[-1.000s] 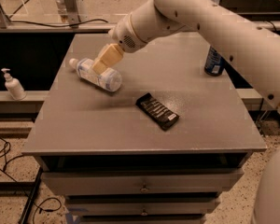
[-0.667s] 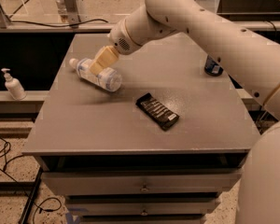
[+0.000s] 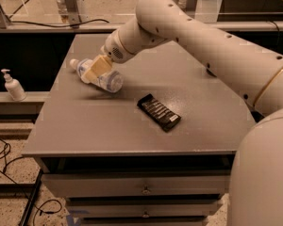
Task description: Move blue plastic bottle near rxbar chocolate
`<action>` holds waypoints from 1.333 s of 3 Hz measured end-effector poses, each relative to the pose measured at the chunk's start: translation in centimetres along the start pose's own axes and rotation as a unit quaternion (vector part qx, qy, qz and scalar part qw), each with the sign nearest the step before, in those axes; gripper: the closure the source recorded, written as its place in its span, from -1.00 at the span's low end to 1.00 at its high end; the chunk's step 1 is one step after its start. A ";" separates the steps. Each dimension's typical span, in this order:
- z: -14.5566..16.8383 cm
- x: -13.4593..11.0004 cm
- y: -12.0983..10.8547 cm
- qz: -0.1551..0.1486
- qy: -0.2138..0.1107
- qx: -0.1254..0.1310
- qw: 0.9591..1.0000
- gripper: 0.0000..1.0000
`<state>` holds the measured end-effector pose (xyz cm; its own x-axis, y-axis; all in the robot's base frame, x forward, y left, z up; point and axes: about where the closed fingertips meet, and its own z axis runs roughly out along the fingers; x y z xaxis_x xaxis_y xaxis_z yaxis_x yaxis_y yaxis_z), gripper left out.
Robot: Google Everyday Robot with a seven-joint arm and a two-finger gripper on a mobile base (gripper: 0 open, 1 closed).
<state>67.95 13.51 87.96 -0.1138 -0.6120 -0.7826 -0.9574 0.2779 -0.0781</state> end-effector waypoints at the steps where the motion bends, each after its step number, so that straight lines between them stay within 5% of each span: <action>1: 0.8 0.8 0.9 0.003 0.011 -0.007 1.000 -0.19; 3: -0.3 2.6 1.5 -0.003 0.034 -0.003 0.999 0.74; 4: -3.6 3.5 0.6 -0.023 0.046 0.018 0.998 1.00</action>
Offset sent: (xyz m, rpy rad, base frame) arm -0.0189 -0.0097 -0.0217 -0.0545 0.0272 -0.0054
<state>66.05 8.83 87.38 -0.0963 -0.6901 -0.7173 -0.9521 0.2741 -0.1358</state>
